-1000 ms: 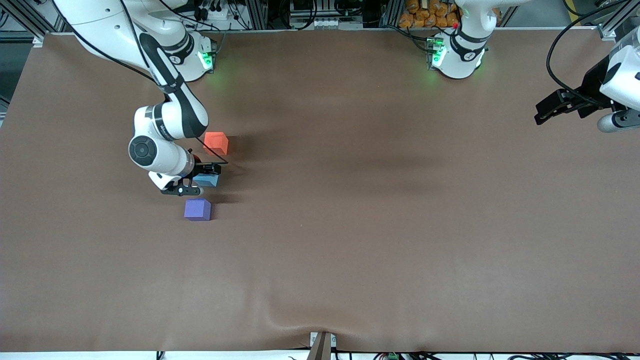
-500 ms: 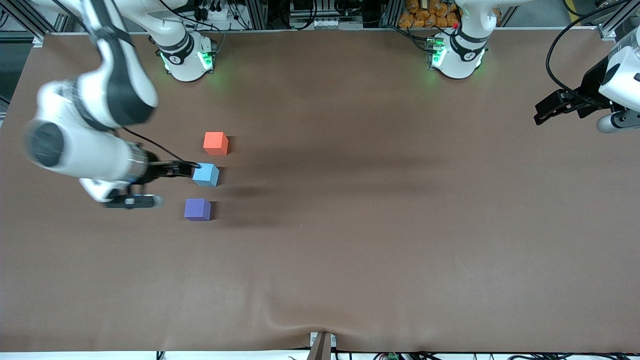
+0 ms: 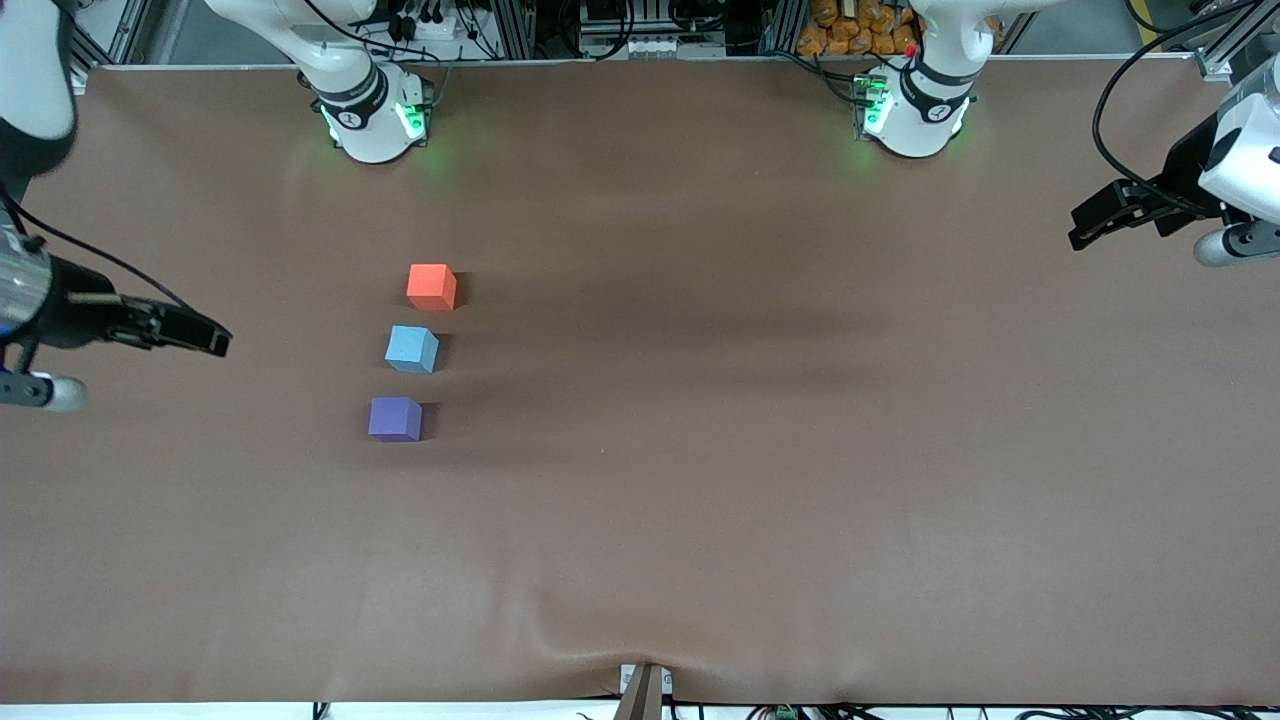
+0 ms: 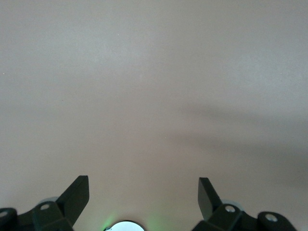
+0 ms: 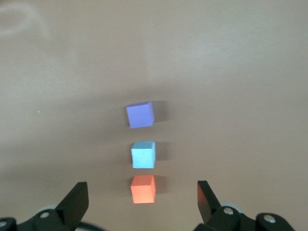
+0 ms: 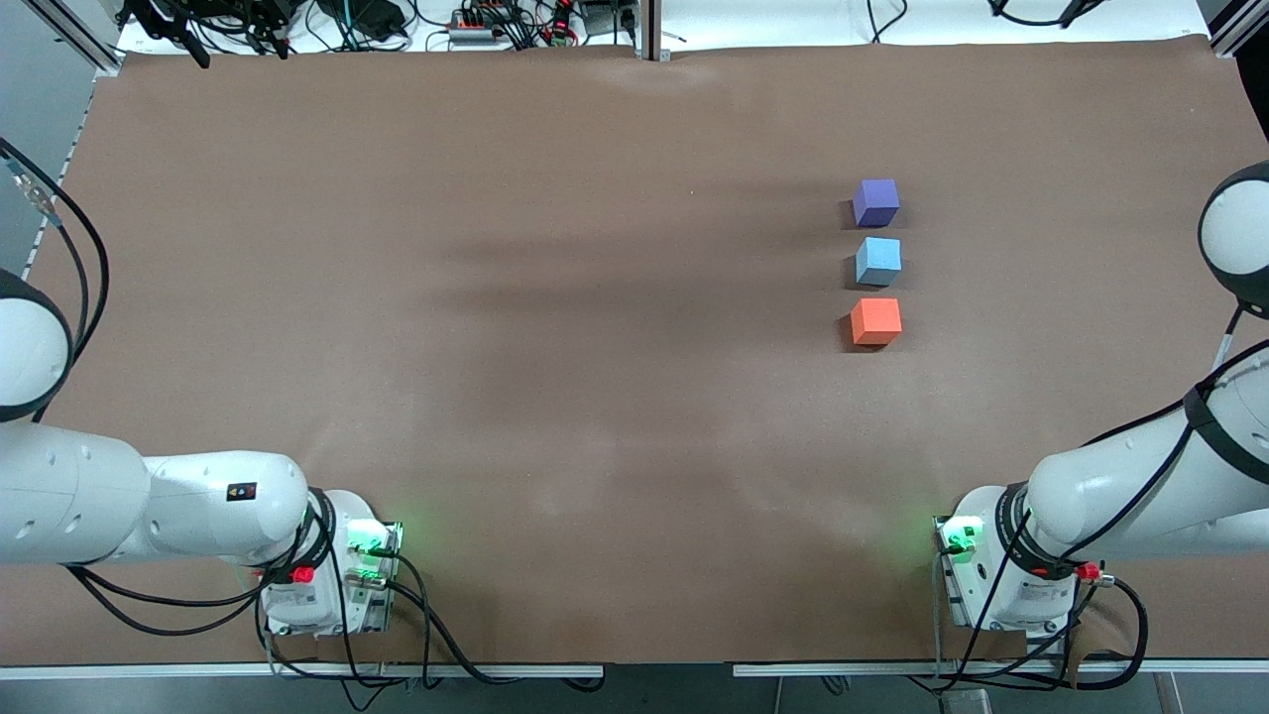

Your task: Place blue block between orange and purple blocks

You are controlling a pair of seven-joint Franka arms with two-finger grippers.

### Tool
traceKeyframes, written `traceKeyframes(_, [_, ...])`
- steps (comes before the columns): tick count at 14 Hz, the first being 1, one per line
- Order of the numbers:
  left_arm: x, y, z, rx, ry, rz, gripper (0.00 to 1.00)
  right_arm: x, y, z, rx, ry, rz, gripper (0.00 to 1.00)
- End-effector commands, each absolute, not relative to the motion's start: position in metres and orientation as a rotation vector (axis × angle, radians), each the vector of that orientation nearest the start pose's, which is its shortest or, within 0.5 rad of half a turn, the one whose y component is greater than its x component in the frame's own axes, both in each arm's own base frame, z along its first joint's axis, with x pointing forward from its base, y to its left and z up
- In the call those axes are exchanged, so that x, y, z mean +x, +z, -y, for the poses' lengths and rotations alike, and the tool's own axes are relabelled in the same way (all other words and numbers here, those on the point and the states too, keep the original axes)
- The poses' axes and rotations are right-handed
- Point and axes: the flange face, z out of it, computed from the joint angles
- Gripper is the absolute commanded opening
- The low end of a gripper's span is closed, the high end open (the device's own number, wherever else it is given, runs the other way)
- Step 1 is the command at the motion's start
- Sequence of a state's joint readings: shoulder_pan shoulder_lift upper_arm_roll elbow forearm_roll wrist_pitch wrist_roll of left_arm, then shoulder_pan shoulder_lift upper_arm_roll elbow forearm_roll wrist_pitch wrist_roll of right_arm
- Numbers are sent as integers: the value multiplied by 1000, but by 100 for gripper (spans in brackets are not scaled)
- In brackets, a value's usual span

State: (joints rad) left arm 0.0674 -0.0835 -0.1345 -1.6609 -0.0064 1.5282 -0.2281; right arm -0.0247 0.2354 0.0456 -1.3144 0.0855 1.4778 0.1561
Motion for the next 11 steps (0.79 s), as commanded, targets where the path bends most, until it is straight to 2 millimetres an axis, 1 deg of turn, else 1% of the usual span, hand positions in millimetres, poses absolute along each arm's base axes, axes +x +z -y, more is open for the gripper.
traceKeyframes(1, [517, 627, 35, -3113, 51, 243, 100, 581, 637, -6, -3107, 70, -239, 100])
traceKeyframes(2, [518, 626, 35, -3114, 53, 241, 100, 565, 645, -11, -3110, 63, -228, 100])
traceKeyframes(3, [518, 626, 35, -3114, 53, 241, 100, 554, 648, -22, -3125, 69, -195, 100])
traceKeyframes(4, [518, 625, 35, -3114, 55, 238, 100, 551, 645, -18, -3126, 88, -209, 100])
traceKeyframes(6, [519, 624, 35, -3114, 56, 241, 100, 552, 644, -15, -3125, 88, -212, 100])
traceKeyframes(7, [519, 624, 35, -3114, 56, 241, 100, 555, 655, -16, -3135, 49, -204, 100])
traceKeyframes(8, [519, 624, 35, -3114, 56, 238, 100, 554, 678, -20, -3157, -27, -197, 100])
traceKeyframes(9, [519, 624, 35, -3113, 58, 241, 100, 554, 688, -26, -3191, -69, -177, 100])
traceKeyframes(10, [519, 624, 35, -3113, 58, 241, 100, 555, 688, -27, -3186, -66, -177, 100])
traceKeyframes(11, [518, 625, 35, -3114, 56, 241, 100, 552, 685, -23, -3176, -34, -186, 100])
